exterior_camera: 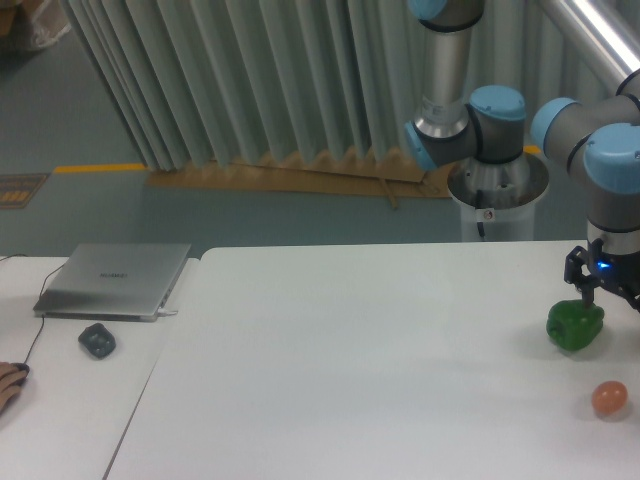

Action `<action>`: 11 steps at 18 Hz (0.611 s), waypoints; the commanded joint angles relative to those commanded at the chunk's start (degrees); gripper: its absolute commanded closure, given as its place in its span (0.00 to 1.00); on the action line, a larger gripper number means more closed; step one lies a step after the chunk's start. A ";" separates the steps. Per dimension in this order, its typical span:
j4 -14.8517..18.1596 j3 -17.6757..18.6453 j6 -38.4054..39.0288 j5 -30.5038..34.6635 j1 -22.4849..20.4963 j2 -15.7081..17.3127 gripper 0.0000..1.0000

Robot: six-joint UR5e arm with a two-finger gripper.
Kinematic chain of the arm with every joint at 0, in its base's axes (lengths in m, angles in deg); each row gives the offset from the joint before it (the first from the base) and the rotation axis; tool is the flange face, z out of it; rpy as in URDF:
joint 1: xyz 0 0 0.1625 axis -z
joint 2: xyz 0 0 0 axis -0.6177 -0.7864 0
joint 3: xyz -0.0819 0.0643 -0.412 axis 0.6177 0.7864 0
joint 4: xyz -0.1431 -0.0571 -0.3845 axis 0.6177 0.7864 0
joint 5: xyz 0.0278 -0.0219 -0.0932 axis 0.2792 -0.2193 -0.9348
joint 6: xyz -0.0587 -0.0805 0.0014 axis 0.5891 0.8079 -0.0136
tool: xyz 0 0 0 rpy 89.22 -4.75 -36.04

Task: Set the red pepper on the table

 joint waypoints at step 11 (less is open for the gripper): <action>0.00 0.01 -0.08 -0.26 -0.35 0.09 0.00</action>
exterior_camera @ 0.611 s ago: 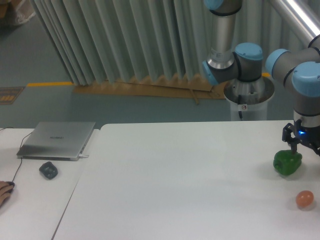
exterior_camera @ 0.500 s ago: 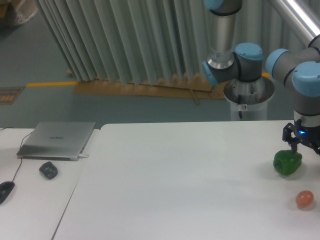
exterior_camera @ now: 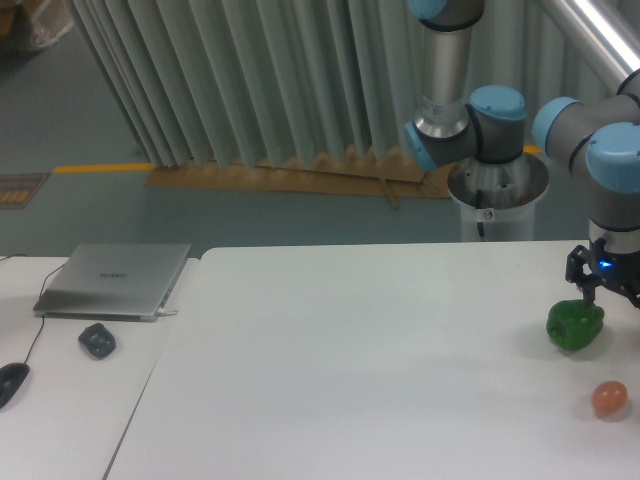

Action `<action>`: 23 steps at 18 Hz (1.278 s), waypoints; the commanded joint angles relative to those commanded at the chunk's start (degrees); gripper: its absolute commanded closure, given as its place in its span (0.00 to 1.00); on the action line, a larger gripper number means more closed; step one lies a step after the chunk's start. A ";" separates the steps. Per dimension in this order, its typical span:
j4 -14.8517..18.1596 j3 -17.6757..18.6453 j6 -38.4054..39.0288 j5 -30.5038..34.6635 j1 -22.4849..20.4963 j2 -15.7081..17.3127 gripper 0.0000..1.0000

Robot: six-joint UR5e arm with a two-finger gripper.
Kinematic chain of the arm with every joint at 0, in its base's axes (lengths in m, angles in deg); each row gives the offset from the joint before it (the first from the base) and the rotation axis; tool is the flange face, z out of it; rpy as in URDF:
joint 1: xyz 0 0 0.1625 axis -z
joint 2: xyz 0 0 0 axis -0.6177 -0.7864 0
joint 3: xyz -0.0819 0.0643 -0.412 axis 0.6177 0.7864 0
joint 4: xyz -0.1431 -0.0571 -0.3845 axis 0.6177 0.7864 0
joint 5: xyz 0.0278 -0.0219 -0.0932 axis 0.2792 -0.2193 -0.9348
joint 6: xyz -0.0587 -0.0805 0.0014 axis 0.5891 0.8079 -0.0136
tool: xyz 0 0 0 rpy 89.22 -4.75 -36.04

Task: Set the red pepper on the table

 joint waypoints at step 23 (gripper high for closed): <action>0.17 0.35 0.09 0.00 -0.62 0.79 0.00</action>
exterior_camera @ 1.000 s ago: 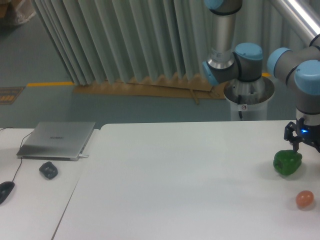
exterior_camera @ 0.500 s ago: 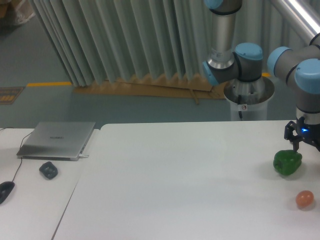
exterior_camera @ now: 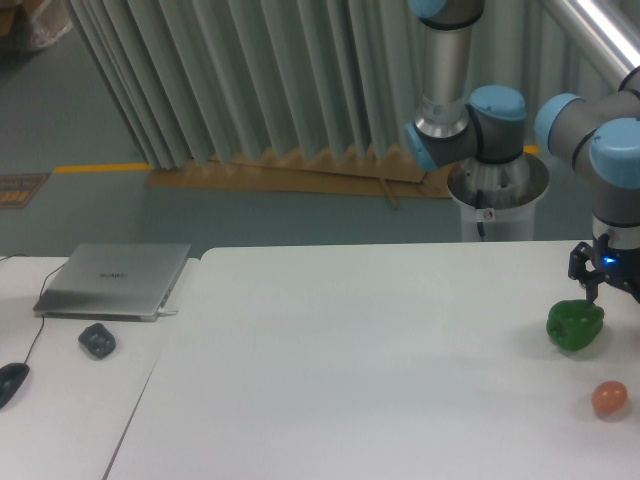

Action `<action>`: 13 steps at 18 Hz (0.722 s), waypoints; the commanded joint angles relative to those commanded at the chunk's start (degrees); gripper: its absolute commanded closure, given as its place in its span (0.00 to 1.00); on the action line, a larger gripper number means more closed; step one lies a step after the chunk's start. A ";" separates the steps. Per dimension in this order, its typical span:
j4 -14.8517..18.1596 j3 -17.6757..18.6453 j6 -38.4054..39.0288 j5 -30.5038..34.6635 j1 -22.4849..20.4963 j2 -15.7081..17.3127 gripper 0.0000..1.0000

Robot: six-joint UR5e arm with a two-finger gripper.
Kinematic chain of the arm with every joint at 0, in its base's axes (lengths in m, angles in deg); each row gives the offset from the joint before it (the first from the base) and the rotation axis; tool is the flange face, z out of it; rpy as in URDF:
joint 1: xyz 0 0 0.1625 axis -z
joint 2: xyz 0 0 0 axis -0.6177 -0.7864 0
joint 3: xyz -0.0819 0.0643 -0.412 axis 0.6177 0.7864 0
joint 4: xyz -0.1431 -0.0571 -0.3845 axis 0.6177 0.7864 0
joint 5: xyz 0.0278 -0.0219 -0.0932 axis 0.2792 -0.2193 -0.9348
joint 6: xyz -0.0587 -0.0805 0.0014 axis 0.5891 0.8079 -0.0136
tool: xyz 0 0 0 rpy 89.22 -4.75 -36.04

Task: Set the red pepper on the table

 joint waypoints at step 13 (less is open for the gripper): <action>-0.09 0.53 0.00 0.00 -0.09 0.35 0.00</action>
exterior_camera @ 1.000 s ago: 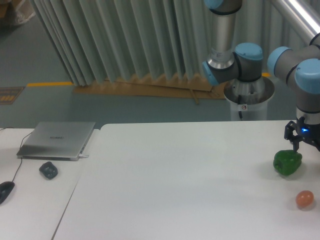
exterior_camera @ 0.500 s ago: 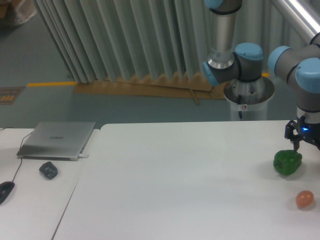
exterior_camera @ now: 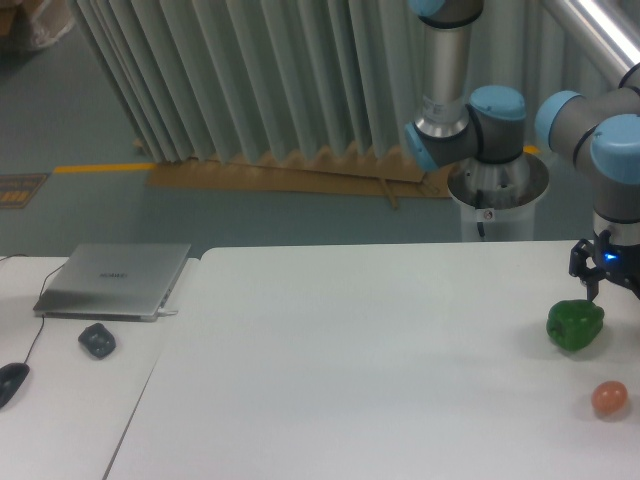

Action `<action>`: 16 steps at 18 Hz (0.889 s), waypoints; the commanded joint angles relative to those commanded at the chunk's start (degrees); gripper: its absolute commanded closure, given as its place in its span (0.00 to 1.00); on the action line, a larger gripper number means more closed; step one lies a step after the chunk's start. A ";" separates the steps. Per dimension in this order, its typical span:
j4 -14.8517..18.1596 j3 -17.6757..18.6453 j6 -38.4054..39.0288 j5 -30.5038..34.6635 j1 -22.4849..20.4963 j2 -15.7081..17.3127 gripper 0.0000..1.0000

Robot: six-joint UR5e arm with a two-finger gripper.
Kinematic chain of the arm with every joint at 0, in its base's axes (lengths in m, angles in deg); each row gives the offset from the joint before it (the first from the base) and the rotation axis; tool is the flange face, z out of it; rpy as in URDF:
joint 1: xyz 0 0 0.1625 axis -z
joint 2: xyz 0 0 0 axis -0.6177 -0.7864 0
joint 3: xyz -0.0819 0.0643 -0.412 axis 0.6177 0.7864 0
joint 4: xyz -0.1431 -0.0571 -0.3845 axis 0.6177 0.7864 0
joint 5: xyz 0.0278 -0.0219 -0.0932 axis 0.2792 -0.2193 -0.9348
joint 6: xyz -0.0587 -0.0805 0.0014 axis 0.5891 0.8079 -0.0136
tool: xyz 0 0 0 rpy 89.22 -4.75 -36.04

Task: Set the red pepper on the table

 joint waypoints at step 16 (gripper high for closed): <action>-0.26 0.18 2.46 -0.18 0.26 0.00 0.00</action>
